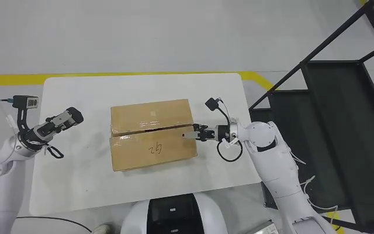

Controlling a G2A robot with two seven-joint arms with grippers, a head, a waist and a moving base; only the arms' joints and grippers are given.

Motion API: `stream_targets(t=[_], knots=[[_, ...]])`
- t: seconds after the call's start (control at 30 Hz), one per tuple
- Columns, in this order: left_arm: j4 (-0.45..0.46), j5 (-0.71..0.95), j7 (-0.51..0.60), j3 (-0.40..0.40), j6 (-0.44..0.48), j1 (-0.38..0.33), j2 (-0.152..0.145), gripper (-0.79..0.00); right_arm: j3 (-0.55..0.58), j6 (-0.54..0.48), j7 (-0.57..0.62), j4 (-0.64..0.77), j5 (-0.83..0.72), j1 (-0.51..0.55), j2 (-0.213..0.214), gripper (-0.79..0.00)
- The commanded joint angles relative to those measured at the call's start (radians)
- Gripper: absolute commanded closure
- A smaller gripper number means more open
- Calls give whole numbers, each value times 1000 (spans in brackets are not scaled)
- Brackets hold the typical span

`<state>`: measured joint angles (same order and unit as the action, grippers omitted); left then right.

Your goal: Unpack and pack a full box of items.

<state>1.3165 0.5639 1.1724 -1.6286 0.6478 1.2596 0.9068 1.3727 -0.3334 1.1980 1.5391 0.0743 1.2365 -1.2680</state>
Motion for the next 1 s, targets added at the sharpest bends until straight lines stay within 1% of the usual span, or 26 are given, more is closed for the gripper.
stream_targets(t=[0.0,0.27,0.63,0.73,0.97], knots=[[0,0,0,0,0,0,0,-785,-1,1,1,1,-9,2,3,-785],[0,0,0,0,0,0,0,-785,32,-19,60,39,-123,35,23,-785],[0,0,0,0,0,0,0,-785,66,-57,187,112,-277,92,52,-785],[0,0,0,0,0,0,0,-785,64,-68,219,141,-291,109,59,-785],[0,0,0,0,0,0,0,-785,31,-65,224,239,-264,165,79,-785]])
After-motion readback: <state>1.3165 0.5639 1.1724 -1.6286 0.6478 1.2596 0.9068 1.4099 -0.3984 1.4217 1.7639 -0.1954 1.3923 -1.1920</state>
